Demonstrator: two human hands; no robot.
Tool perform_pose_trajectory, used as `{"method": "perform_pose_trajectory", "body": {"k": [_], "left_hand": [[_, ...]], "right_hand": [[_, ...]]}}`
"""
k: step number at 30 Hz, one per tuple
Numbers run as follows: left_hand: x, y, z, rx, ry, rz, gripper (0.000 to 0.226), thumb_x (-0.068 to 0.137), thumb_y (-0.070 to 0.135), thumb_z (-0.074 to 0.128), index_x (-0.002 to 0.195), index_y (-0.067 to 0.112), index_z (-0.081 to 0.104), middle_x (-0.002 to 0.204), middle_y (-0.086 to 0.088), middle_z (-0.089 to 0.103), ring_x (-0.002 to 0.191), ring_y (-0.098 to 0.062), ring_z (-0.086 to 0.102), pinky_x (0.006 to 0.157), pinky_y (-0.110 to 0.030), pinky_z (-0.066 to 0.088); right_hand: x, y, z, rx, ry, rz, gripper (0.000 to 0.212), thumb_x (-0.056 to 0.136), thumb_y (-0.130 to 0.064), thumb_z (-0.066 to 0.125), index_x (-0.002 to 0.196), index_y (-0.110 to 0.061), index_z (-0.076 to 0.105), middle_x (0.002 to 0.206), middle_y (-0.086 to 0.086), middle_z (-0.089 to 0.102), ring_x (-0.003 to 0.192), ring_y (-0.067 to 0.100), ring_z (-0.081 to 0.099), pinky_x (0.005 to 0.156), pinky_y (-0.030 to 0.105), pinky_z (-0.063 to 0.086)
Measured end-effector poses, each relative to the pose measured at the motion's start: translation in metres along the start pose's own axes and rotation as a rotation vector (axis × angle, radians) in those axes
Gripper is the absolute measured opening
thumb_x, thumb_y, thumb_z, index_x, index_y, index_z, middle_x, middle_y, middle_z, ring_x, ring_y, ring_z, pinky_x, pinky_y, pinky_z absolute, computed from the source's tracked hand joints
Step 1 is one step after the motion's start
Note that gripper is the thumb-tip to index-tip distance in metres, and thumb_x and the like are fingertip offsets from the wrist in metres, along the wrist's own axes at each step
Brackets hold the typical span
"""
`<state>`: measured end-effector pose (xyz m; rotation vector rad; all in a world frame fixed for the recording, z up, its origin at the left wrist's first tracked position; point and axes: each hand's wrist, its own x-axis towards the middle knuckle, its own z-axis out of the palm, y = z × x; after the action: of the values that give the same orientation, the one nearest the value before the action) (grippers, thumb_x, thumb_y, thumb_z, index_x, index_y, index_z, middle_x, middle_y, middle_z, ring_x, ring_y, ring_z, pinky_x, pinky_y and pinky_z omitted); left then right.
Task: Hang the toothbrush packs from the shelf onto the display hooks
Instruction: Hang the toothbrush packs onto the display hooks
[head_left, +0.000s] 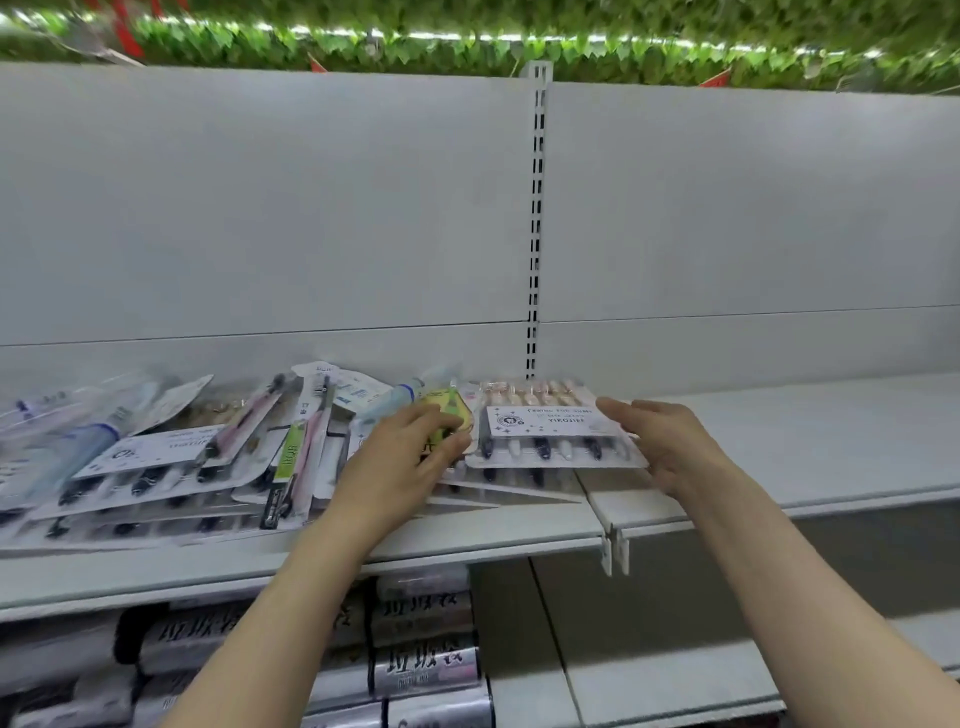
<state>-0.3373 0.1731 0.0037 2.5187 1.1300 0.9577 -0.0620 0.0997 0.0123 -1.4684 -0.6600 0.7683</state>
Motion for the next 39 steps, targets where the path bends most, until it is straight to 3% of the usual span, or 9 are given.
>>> {"method": "perform_pose_trajectory", "body": {"k": [2,4,9,14,18,22,26,33,39], "left_hand": [[-0.001,0.000,0.001,-0.007,0.002,-0.007,0.038,0.098,0.046,0.048,0.127,0.027,0.063,0.139,0.004,0.052,0.132,-0.014,0.044,0.101,-0.030,0.038],[-0.003,0.000,0.002,-0.017,0.010,-0.015,0.037,0.099,0.045,0.048,0.126,0.025,0.064,0.138,0.004,0.053,0.131,-0.015,0.045,0.102,-0.031,0.038],[0.001,0.002,0.001,-0.071,0.069,0.002,0.032,0.098,0.041,0.053,0.115,0.020,0.070,0.120,0.005,0.060,0.118,-0.015,0.052,0.092,-0.026,0.037],[0.013,0.004,0.010,-0.083,0.040,0.027,0.031,0.095,0.047,0.054,0.100,0.023,0.073,0.109,0.005,0.065,0.105,-0.015,0.056,0.090,-0.033,0.044],[0.022,0.010,0.015,-0.017,0.031,0.063,0.032,0.093,0.052,0.054,0.092,0.025,0.072,0.095,0.010,0.065,0.095,-0.015,0.058,0.079,-0.033,0.044],[0.022,0.014,0.018,-0.084,-0.041,0.046,0.031,0.091,0.048,0.061,0.113,0.027,0.069,0.121,0.008,0.064,0.113,-0.013,0.057,0.092,-0.030,0.043],[0.019,0.015,0.016,-0.145,-0.121,0.090,0.066,0.087,0.050,0.066,0.146,0.033,0.043,0.146,0.006,0.050,0.133,-0.013,0.046,0.108,-0.034,0.039],[0.025,0.014,0.030,0.229,-0.135,-0.075,0.084,0.085,0.070,0.053,0.151,0.023,0.030,0.156,-0.001,0.034,0.144,-0.022,0.029,0.114,-0.038,0.030],[0.027,0.019,0.034,0.248,-0.136,-0.070,0.077,0.088,0.066,0.053,0.149,0.022,0.035,0.153,-0.002,0.039,0.141,-0.028,0.028,0.113,-0.039,0.027]], "right_hand": [[-0.003,-0.004,-0.002,0.017,-0.067,0.076,0.046,0.078,-0.018,0.085,0.104,0.014,0.065,0.080,0.022,0.075,0.066,0.023,0.068,0.063,0.026,0.054],[-0.008,-0.003,-0.005,0.034,-0.079,0.076,0.013,0.085,-0.004,0.075,0.089,0.006,0.067,0.060,0.012,0.070,0.059,0.025,0.066,0.052,0.025,0.053],[-0.005,0.002,-0.030,0.280,0.172,-0.233,0.022,0.091,-0.005,0.069,0.113,-0.006,0.069,0.097,0.006,0.075,0.085,0.022,0.072,0.079,0.035,0.057],[-0.011,0.001,-0.034,0.265,0.227,-0.370,0.024,0.093,-0.003,0.066,0.116,-0.007,0.065,0.102,0.002,0.072,0.086,0.013,0.069,0.075,0.024,0.056],[-0.014,0.007,-0.029,0.284,0.234,-0.417,0.028,0.093,-0.005,0.067,0.121,-0.007,0.062,0.100,0.000,0.072,0.089,0.017,0.068,0.087,0.036,0.056],[-0.016,0.008,-0.021,0.300,0.206,-0.440,0.025,0.094,-0.006,0.066,0.118,-0.012,0.062,0.097,-0.003,0.072,0.086,0.014,0.069,0.085,0.037,0.055],[-0.015,0.013,-0.015,0.319,0.202,-0.454,0.023,0.094,-0.006,0.066,0.116,-0.014,0.062,0.098,-0.005,0.073,0.084,0.008,0.071,0.082,0.033,0.058],[-0.012,0.015,-0.014,0.356,0.231,-0.506,0.024,0.094,-0.005,0.066,0.115,-0.013,0.062,0.089,-0.009,0.075,0.081,0.007,0.071,0.072,0.025,0.057],[-0.013,0.020,-0.015,0.321,0.164,-0.508,0.027,0.093,-0.006,0.066,0.120,-0.009,0.062,0.109,0.006,0.074,0.104,0.024,0.070,0.089,0.040,0.058]]}}
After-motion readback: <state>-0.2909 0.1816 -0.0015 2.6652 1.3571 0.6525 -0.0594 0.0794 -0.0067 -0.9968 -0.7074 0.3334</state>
